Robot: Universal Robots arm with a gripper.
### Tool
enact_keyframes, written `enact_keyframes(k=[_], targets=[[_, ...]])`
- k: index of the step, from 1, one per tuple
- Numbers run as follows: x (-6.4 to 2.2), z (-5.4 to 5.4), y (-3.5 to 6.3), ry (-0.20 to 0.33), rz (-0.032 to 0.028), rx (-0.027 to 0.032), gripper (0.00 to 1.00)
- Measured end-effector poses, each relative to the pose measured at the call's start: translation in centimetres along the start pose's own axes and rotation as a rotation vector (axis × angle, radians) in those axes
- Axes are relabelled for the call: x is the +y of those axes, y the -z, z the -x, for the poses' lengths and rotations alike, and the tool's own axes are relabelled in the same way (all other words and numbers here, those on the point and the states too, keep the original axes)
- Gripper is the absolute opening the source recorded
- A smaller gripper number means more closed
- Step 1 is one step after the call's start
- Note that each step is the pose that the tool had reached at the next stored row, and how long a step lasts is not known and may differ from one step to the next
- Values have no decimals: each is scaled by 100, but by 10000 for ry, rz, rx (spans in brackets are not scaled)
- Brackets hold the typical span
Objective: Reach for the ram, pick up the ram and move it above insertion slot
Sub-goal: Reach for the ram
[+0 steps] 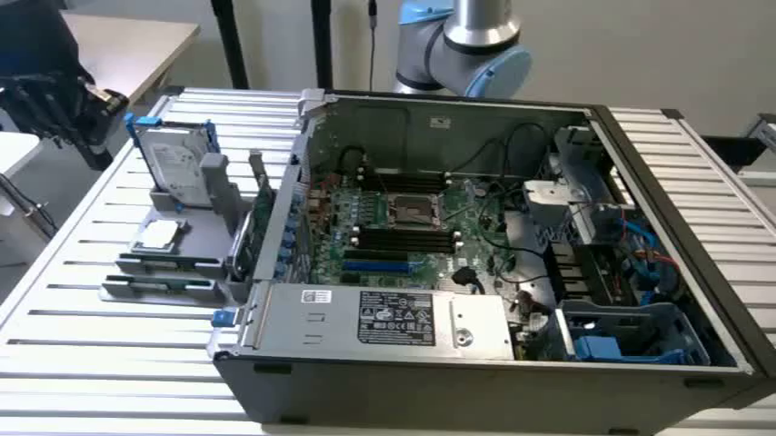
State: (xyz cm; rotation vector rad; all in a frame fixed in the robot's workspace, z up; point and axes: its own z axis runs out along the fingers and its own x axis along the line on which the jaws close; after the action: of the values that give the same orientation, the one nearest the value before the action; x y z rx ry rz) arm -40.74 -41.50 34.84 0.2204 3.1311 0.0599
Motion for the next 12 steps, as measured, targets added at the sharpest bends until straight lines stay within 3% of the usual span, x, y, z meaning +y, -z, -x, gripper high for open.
enact_keyframes(k=[12], targets=[[0,0,0,-54,0,-2,11]])
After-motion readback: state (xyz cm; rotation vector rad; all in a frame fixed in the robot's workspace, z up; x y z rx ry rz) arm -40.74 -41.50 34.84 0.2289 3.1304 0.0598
